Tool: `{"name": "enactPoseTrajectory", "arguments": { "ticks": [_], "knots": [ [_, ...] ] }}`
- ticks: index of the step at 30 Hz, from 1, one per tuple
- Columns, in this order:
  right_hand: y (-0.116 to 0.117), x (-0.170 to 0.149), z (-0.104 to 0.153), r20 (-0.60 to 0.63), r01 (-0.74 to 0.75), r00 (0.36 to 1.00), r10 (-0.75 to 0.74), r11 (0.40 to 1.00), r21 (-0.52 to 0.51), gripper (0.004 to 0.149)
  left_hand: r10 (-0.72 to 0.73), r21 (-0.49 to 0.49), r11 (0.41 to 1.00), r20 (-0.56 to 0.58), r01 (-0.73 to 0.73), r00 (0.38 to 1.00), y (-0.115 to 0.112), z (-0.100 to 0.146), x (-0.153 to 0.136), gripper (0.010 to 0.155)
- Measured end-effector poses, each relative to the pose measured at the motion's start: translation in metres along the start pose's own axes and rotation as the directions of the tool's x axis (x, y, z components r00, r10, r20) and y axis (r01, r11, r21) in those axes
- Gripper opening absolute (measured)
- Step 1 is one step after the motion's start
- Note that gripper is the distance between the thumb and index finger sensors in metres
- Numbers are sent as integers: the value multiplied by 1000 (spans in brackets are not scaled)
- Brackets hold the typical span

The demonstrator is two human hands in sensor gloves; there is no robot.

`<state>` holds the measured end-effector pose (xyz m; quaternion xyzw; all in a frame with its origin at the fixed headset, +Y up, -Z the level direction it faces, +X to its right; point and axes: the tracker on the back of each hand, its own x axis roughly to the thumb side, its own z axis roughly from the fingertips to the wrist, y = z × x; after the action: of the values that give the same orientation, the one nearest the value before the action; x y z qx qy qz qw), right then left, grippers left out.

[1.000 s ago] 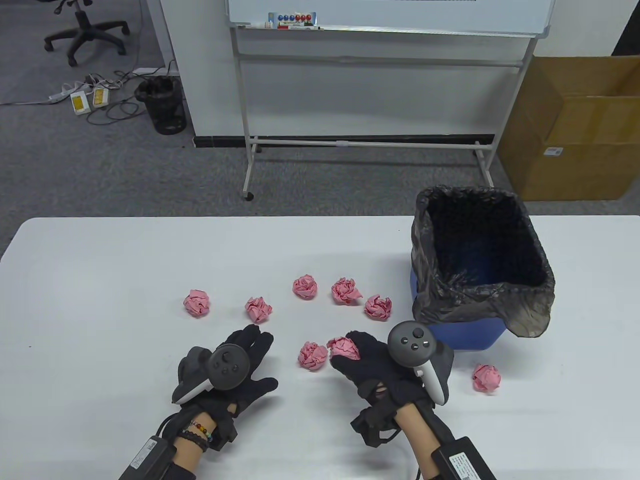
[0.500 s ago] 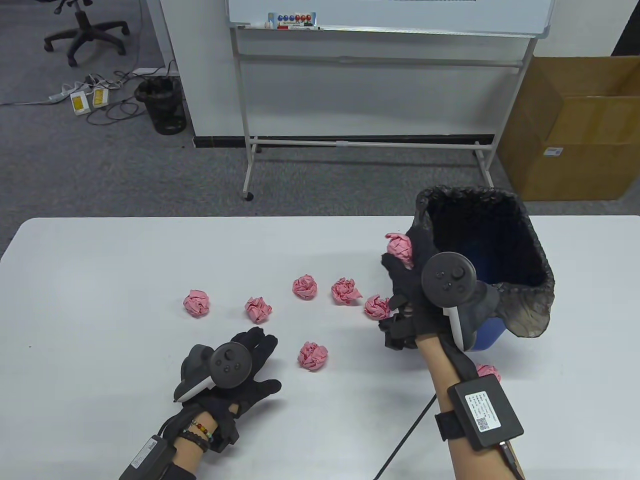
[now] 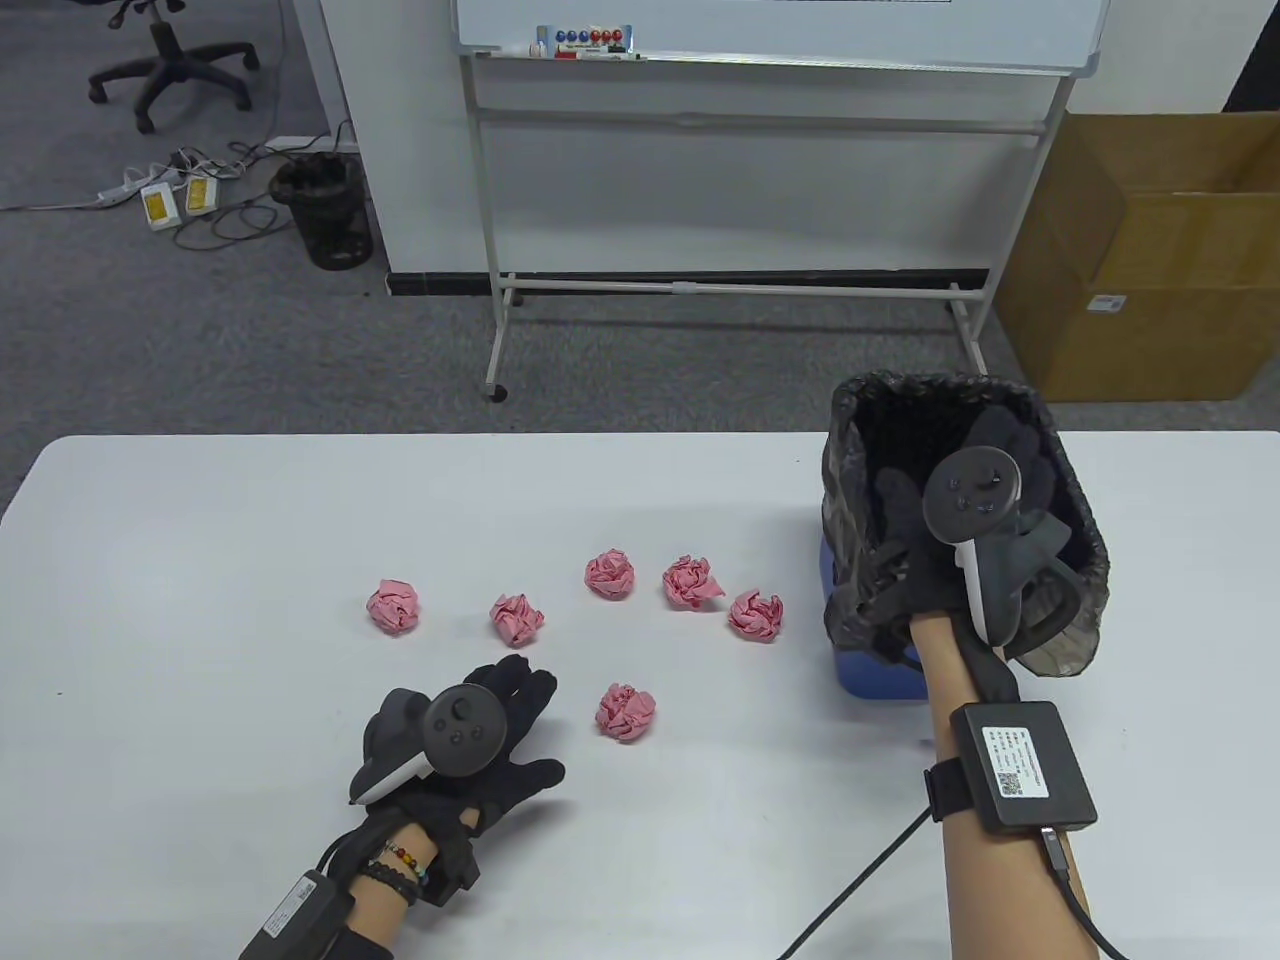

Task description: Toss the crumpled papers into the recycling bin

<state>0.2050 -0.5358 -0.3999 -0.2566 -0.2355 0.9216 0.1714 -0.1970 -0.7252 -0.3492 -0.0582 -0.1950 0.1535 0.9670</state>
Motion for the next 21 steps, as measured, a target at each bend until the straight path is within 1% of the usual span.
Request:
{"name": "enactPoseTrajectory", "arguments": {
  "ticks": [3, 5, 7, 11, 12, 13, 15, 18, 19, 21],
  "knots": [
    [0, 12, 16, 108, -16, 994, 9, 998, 59, 97, 0, 3, 1000, 2, 0, 1000, -1, 0, 0, 86],
    [-2, 21, 29, 179, -31, 984, 19, 997, 64, 97, -4, 2, 1000, 3, 4, 1000, -1, 0, 1, 86],
    [-2, 29, 42, 237, -43, 971, 21, 995, 90, 97, -1, 7, 1000, 2, 1, 1000, 0, 0, 1, 86],
    [0, 41, 68, 340, -20, 940, -31, 989, 145, 95, 0, 11, 1000, 0, 0, 1000, 0, 0, 0, 86],
    [1, 44, 76, 373, 3, 926, -55, 990, 138, 94, 0, 12, 1000, -1, 0, 1000, 0, 0, 0, 86],
    [2, 46, 80, 383, 12, 922, -60, 992, 127, 94, 1, 11, 1000, -1, -1, 1000, 0, 0, 0, 85],
    [5, 49, 92, 426, 10, 902, -71, 990, 144, 93, 0, 11, 1000, -1, 0, 1000, 0, 0, 1, 85],
    [13, 51, 110, 457, 10, 882, -113, 975, 222, 93, -2, 13, 1000, 0, 2, 1000, 0, 0, 1, 85],
    [15, 51, 114, 469, 7, 875, -118, 973, 232, 93, -2, 14, 1000, 1, 2, 1000, 0, 0, 1, 85],
    [21, 51, 124, 498, -33, 860, -111, 961, 273, 93, 0, 17, 1000, -1, 0, 1000, 0, 1, 1, 86]
  ]
}}
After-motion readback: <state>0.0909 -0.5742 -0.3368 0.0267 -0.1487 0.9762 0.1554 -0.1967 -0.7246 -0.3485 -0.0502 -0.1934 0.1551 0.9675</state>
